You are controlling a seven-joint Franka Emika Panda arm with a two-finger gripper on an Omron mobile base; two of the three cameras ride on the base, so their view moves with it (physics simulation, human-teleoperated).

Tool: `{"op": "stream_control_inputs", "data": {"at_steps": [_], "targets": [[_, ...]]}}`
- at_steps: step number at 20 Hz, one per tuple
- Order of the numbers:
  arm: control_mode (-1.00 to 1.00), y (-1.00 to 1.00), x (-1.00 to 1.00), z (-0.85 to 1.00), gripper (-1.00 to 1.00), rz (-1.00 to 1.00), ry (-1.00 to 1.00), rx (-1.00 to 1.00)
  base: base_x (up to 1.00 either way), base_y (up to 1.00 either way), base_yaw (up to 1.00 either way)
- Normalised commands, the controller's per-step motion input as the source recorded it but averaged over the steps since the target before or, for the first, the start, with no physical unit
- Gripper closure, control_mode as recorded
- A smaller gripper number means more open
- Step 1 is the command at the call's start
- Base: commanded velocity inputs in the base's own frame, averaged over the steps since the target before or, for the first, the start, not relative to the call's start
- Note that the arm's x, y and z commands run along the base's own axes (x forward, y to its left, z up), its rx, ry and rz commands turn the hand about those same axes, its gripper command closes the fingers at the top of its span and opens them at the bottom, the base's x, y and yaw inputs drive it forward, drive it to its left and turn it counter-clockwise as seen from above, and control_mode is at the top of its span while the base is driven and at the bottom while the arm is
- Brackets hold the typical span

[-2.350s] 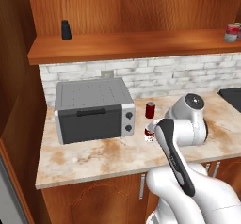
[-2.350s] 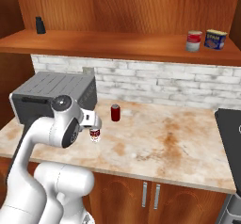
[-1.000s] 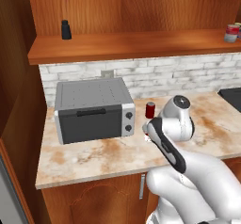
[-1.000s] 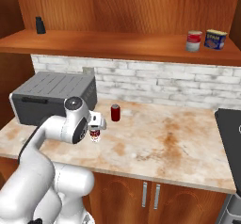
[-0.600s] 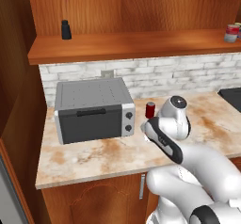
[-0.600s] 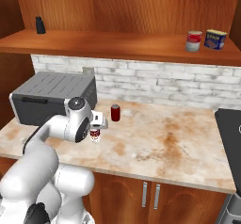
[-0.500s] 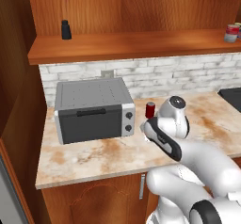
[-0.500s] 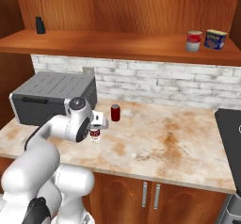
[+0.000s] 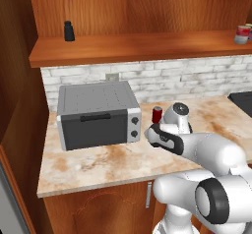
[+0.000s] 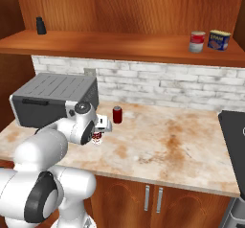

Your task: Pick the cans from the counter and place them in their designated side in the cabinet.

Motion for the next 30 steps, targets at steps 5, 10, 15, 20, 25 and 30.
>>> {"op": "stream_control_inputs", "data": {"at_steps": [5, 10, 15, 20, 25, 30], "targets": [[-1.0, 0.0, 0.25, -0.21, -1.0, 0.0, 0.0, 0.0, 0.0, 0.0, 0.0], [-1.0, 0.0, 0.24, -0.21, -1.0, 0.0, 0.0, 0.0, 0.0, 0.0, 0.0], [-1.0, 0.0, 0.22, -0.24, 1.0, 0.0, 0.0, -0.01, 0.0, 0.0, 0.0], [-1.0, -0.05, 0.13, -0.11, 1.0, 0.0, 0.0, 0.0, 0.0, 0.0, 0.0], [-1.0, -0.04, 0.07, 0.18, 1.0, 0.0, 0.0, 0.0, 0.0, 0.0, 0.0], [-1.0, -0.04, 0.07, 0.4, 1.0, 0.0, -0.01, 0.0, 0.0, 0.0, 0.0]]}}
